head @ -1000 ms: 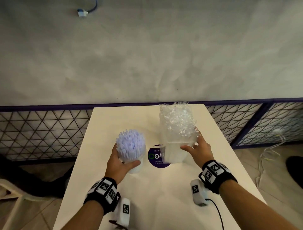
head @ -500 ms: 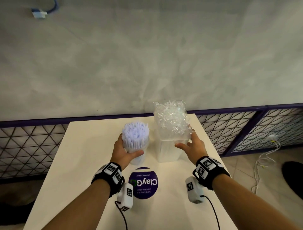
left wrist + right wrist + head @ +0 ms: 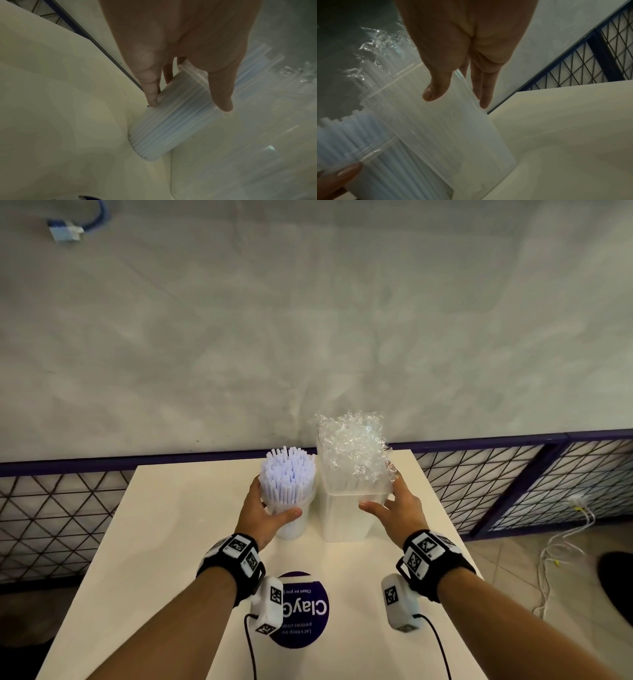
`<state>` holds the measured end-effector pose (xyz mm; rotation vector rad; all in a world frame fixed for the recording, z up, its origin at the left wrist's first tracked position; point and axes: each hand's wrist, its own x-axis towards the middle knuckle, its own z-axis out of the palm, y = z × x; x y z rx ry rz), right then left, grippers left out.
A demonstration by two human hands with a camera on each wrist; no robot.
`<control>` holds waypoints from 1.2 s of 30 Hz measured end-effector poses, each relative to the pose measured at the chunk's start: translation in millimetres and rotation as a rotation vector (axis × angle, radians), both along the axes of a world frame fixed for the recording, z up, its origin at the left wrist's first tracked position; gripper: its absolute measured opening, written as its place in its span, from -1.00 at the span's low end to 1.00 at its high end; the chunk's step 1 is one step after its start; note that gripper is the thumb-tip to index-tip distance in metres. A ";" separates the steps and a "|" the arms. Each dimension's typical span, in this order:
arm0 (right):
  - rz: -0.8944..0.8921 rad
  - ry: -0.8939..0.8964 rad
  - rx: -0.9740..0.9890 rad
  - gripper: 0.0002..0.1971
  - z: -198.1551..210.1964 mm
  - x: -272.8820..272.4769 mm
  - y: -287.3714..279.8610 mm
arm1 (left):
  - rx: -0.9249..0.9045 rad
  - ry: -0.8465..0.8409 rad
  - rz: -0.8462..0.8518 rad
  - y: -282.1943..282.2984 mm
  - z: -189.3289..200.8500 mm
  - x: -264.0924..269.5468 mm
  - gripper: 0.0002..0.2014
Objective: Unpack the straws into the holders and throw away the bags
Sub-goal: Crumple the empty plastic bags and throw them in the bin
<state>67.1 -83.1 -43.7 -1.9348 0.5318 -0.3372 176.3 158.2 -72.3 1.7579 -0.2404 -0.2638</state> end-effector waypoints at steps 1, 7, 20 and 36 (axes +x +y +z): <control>0.001 -0.001 -0.004 -0.19 0.3 0.3 0.4 | 0.001 -0.003 0.000 0.1 -0.6 0.4 -0.14; 0.002 -0.013 -0.001 -0.18 2.0 0.1 0.9 | 0.011 -0.014 -0.001 -0.1 0.1 -0.4 -0.16; 0.024 -0.007 0.026 -0.14 2.7 3.6 -2.3 | 0.015 -0.017 -0.020 0.2 0.8 0.7 -0.15; 0.076 0.120 -0.071 0.21 3.5 -3.1 -7.5 | 0.346 0.075 -0.029 14.6 6.6 0.5 0.27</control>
